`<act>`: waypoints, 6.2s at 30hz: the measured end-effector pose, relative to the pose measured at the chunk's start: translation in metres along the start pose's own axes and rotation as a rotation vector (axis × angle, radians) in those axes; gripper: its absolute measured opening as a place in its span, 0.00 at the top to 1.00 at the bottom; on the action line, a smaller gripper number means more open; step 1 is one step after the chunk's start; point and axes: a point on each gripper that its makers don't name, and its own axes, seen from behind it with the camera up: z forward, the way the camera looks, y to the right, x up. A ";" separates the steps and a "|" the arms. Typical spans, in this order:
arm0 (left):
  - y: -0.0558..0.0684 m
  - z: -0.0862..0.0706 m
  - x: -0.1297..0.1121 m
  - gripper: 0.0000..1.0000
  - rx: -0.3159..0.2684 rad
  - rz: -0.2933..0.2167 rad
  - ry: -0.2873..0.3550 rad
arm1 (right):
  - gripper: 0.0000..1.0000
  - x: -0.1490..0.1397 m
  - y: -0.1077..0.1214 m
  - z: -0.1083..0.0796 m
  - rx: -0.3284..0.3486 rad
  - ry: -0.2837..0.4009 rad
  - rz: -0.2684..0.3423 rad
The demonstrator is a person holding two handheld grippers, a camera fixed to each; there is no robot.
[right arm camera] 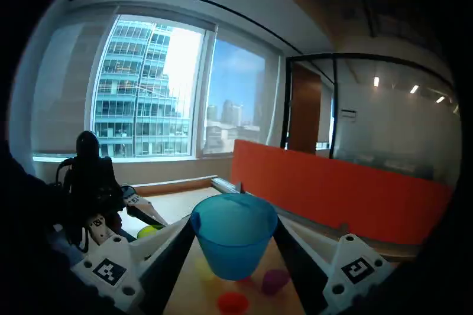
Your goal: Pour water
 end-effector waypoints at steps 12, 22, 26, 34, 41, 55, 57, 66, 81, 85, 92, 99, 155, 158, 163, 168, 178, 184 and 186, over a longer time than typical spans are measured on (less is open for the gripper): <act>-0.011 -0.010 -0.012 0.12 0.040 -0.002 -0.027 | 0.09 -0.033 0.019 -0.033 -0.066 -0.019 -0.051; -0.020 -0.016 -0.022 0.12 0.066 -0.002 -0.054 | 0.10 -0.052 0.024 -0.050 -0.087 -0.024 -0.059; -0.022 -0.017 -0.024 0.12 0.068 0.006 -0.063 | 0.09 -0.056 0.024 -0.053 -0.088 -0.029 -0.056; -0.021 -0.018 -0.031 0.12 0.058 0.011 -0.091 | 0.10 -0.071 0.023 -0.056 -0.087 -0.051 -0.037; -0.015 -0.017 -0.047 0.12 0.039 0.023 -0.148 | 0.10 -0.093 0.018 -0.056 -0.076 -0.091 -0.034; -0.012 -0.008 -0.086 0.11 0.021 0.029 -0.275 | 0.10 -0.130 0.009 -0.052 -0.041 -0.158 -0.012; -0.012 -0.007 -0.091 0.11 0.019 0.029 -0.289 | 0.09 -0.135 0.008 -0.051 -0.036 -0.166 -0.007; -0.015 -0.004 -0.114 0.12 0.014 0.030 -0.361 | 0.09 -0.160 0.004 -0.047 -0.010 -0.219 0.017; -0.017 0.001 -0.144 0.11 0.007 0.026 -0.444 | 0.08 -0.195 0.003 -0.041 0.013 -0.292 0.034; -0.017 0.002 -0.148 0.12 0.003 0.026 -0.454 | 0.08 -0.207 0.001 -0.040 0.023 -0.317 0.042; -0.016 0.005 -0.156 0.11 -0.007 0.027 -0.476 | 0.08 -0.225 -0.004 -0.038 0.043 -0.359 0.050; -0.018 0.007 -0.165 0.11 -0.008 0.027 -0.501 | 0.08 -0.244 -0.007 -0.037 0.057 -0.411 0.052; -0.014 0.025 -0.218 0.11 -0.063 0.007 -0.592 | 0.08 -0.301 -0.015 -0.032 0.080 -0.542 0.030; -0.015 0.023 -0.220 0.11 -0.063 0.005 -0.593 | 0.08 -0.303 -0.015 -0.033 0.081 -0.544 0.028; -0.015 0.021 -0.221 0.11 -0.069 0.004 -0.598 | 0.08 -0.305 -0.016 -0.033 0.081 -0.547 0.025; -0.015 0.020 -0.221 0.11 -0.071 0.008 -0.600 | 0.08 -0.307 -0.018 -0.032 0.084 -0.549 0.024; -0.016 0.020 -0.223 0.11 -0.068 0.019 -0.608 | 0.08 -0.313 -0.022 -0.029 0.091 -0.555 0.029; -0.018 0.019 -0.229 0.11 -0.058 0.026 -0.628 | 0.08 -0.317 -0.024 -0.027 0.094 -0.557 0.030; -0.019 0.019 -0.230 0.10 -0.053 0.033 -0.631 | 0.08 -0.317 -0.024 -0.027 0.094 -0.556 0.029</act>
